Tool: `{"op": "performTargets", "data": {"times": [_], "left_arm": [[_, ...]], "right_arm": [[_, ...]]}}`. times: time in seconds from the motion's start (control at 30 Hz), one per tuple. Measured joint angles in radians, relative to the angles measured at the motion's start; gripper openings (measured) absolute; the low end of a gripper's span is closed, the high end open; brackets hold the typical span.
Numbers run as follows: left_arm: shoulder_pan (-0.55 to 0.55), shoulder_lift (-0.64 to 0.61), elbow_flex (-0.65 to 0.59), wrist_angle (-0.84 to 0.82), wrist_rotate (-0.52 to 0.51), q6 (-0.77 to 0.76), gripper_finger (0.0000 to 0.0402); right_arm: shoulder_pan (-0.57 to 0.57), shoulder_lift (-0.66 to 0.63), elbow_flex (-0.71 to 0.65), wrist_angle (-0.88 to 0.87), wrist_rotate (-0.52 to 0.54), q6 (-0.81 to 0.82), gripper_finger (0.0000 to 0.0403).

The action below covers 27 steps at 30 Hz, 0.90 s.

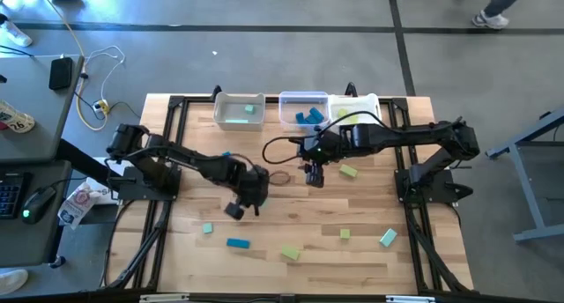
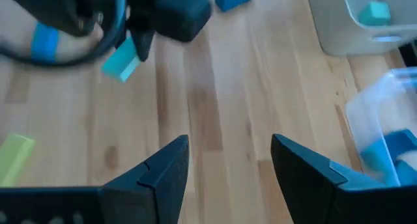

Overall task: Sort & place blocks by color
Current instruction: Put the light blue block into the gray bin

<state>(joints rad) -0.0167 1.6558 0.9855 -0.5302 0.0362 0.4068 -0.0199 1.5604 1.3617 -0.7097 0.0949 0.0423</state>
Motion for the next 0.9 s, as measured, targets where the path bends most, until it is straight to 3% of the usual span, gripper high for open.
{"op": "performTargets", "data": {"times": [0.3, 0.53, 0.9], "left_arm": [[0.144, 0.0, 0.002, 0.098, -0.032, 0.082, 0.0095], [0.268, -0.024, 0.004, 0.206, -0.142, 0.158, 0.0095], [0.473, -0.162, 0.004, 0.268, -0.235, 0.207, 0.0099]], "right_arm": [[-0.002, 0.001, 0.0, -0.016, 0.241, -0.062, 0.0204], [-0.047, 0.001, 0.0, -0.016, 0.391, -0.103, 0.0204], [-0.163, 0.001, 0.0, -0.016, 0.396, -0.13, 0.0204]]}}
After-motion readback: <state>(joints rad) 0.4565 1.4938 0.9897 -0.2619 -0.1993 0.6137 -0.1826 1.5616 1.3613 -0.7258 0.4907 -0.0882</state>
